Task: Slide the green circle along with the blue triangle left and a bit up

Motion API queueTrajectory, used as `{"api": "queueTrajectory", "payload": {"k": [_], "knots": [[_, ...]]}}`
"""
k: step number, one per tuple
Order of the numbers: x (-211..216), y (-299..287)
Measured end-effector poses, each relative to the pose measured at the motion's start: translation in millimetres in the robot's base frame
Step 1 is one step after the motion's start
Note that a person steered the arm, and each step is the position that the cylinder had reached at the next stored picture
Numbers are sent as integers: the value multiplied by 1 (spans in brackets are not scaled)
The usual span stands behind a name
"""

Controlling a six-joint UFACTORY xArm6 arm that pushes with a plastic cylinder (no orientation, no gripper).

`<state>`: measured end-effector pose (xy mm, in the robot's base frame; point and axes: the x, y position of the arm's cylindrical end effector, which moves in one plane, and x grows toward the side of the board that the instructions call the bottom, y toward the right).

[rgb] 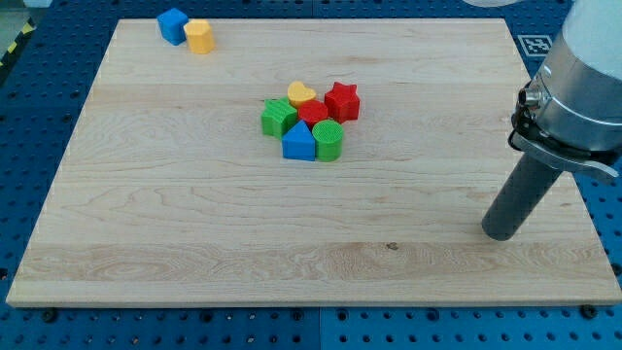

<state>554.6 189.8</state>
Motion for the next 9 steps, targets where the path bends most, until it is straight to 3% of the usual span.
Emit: {"api": "queueTrajectory", "payload": {"k": [2,5,8,9], "knots": [[0,-1],[-97,-57],[-94,-99],[-113,-103]]}}
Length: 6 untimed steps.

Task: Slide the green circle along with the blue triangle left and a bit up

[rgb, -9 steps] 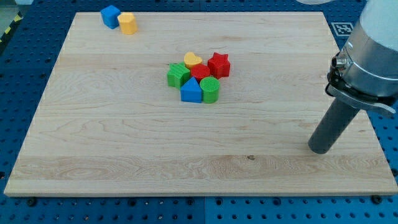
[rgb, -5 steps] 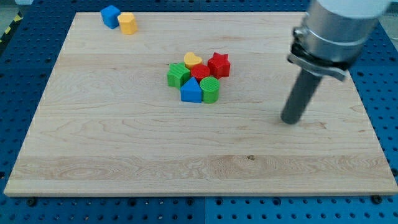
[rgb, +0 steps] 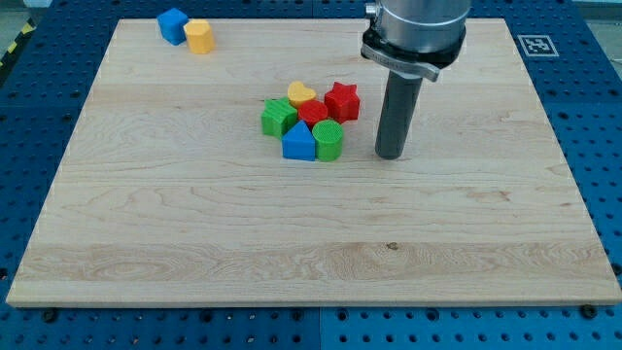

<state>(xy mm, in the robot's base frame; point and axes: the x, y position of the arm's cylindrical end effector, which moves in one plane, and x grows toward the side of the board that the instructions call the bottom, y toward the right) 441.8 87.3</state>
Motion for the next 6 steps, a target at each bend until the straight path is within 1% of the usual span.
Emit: {"api": "queueTrajectory", "payload": {"k": [1,2,3,4,5,6], "knots": [[-7,-2],[-5,-23],[2,-60],[4,-76],[4,-76],[35,-65]]}}
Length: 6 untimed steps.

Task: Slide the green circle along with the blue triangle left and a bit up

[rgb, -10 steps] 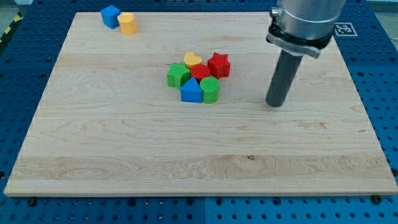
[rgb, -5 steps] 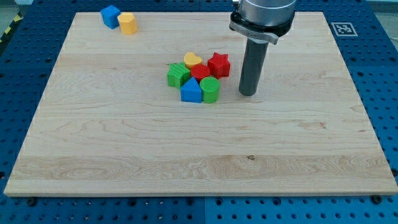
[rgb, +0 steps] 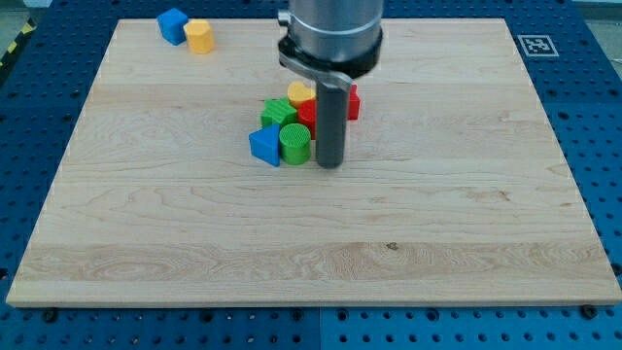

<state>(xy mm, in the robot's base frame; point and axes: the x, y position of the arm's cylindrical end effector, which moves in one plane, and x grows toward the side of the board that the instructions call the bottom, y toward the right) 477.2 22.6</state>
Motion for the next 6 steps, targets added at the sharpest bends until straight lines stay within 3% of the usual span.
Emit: {"api": "queueTrajectory", "payload": {"k": [2,4,6], "knots": [[14,0],[4,-50],[-26,-56]]}}
